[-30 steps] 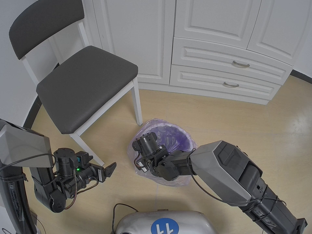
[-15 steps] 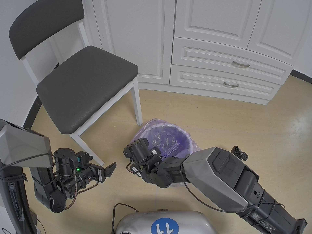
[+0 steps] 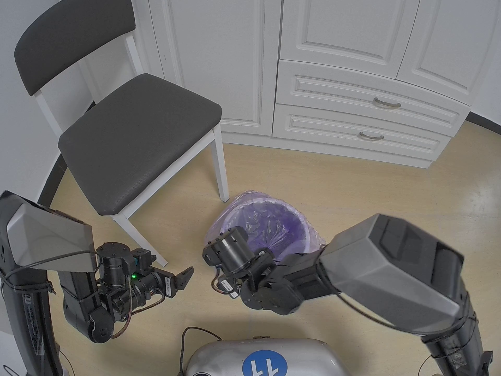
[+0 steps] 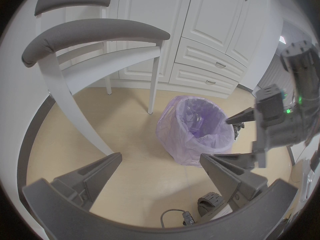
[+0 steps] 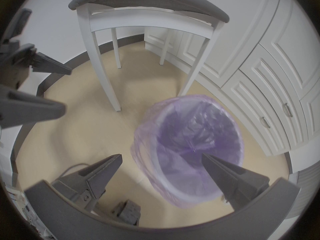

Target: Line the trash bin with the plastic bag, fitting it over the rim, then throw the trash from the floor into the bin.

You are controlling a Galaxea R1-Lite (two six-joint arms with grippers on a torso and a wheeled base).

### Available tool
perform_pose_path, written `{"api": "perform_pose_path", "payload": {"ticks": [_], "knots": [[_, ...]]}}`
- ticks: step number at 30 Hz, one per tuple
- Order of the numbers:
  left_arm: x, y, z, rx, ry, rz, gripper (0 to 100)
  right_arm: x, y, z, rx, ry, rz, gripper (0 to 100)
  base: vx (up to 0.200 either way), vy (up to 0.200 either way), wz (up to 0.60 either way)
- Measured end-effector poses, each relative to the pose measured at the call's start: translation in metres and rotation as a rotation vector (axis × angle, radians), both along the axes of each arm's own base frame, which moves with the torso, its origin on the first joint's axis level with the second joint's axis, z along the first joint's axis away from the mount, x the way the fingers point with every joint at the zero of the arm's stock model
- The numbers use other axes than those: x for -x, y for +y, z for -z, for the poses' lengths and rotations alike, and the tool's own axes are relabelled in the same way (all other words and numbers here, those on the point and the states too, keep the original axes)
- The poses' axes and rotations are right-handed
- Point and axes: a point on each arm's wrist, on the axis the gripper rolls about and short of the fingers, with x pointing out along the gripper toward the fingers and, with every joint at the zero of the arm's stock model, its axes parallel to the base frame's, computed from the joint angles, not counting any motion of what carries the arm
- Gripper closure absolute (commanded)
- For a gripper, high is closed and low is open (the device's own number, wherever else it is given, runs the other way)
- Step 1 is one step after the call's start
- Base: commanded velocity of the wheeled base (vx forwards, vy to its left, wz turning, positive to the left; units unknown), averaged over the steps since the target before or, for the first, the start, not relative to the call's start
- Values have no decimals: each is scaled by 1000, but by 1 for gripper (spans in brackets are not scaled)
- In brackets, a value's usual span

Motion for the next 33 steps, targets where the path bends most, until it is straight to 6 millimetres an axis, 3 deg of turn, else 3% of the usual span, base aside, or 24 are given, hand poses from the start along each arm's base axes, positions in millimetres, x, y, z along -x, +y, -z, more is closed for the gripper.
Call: {"api": "perform_pose_path", "payload": {"ticks": [10,16,23,33], "knots": [[-35,-13,23,-77,-39,12,0,43,-63,-28,-86,-45,65,0,0,0,0],[-77,-25,40,-123,-57,-17,0,56,-107,-49,-212,-143,129,0,0,0,0],[-137,-38,49,-159,-67,-53,0,53,-154,-67,-316,-246,229,0,0,0,0],[-205,-45,55,-267,-47,-48,0,37,-197,-79,-406,-314,321,0,0,0,0]]}}
